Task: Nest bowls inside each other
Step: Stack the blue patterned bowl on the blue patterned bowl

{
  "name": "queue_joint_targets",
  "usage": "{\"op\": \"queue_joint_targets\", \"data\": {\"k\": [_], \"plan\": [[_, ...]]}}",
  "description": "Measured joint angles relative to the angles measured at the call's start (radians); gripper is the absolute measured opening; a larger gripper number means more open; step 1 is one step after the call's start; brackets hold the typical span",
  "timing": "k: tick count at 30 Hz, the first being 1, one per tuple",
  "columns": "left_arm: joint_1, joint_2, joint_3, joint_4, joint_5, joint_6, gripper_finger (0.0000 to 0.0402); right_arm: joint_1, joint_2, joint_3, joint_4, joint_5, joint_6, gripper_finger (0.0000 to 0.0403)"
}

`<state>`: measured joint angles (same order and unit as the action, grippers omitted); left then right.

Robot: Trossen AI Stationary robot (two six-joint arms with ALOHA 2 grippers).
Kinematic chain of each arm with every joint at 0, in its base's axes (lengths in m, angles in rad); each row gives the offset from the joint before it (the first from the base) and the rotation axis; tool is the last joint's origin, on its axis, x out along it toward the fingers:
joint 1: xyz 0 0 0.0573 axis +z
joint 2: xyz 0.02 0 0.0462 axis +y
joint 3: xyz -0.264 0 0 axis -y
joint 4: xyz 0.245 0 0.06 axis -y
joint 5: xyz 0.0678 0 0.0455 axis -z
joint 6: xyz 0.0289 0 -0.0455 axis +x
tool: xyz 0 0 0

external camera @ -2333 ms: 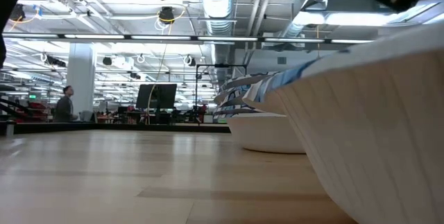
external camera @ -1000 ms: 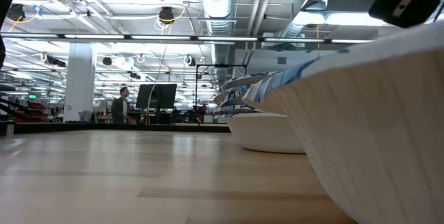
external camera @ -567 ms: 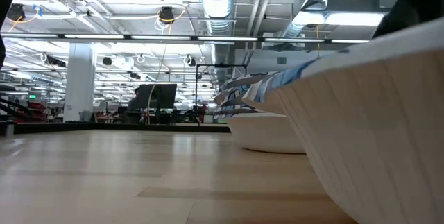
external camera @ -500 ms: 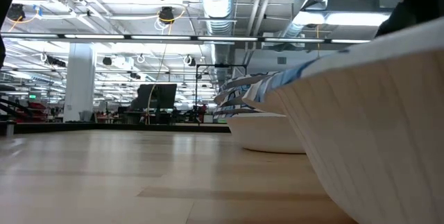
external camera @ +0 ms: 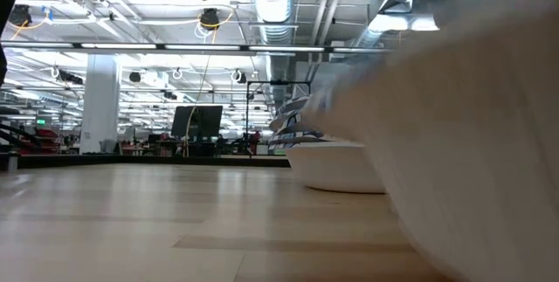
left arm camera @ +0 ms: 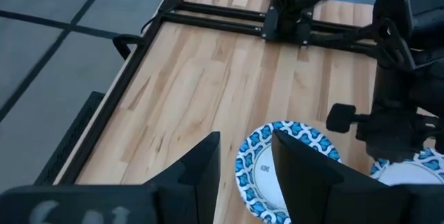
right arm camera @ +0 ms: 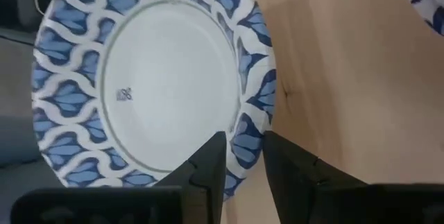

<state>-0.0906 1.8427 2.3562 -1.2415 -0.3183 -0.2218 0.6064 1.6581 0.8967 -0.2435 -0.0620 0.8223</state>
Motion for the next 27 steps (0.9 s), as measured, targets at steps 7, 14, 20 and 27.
{"op": "queue_joint_targets", "data": {"k": [7, 14, 20, 27], "plan": [[0.0, 0.0, 0.0, 0.006, 0.0, 0.0, 0.0122, -0.017, -0.002, 0.0, 0.009, -0.067, 0.001, 0.0119], [0.0, 0.0, 0.0, 0.006, 0.0, 0.0, 0.0122, -0.045, -0.002, 0.0, 0.021, -0.098, -0.009, 0.0134], [0.0, 0.0, 0.0, 0.005, 0.001, -0.001, 0.0122, -0.066, -0.002, 0.003, 0.02, -0.108, -0.017, 0.0155], [0.0, 0.0, 0.0, 0.004, 0.001, 0.0, 0.0122, -0.066, -0.003, 0.029, 0.02, -0.121, -0.018, 0.0164]]}}
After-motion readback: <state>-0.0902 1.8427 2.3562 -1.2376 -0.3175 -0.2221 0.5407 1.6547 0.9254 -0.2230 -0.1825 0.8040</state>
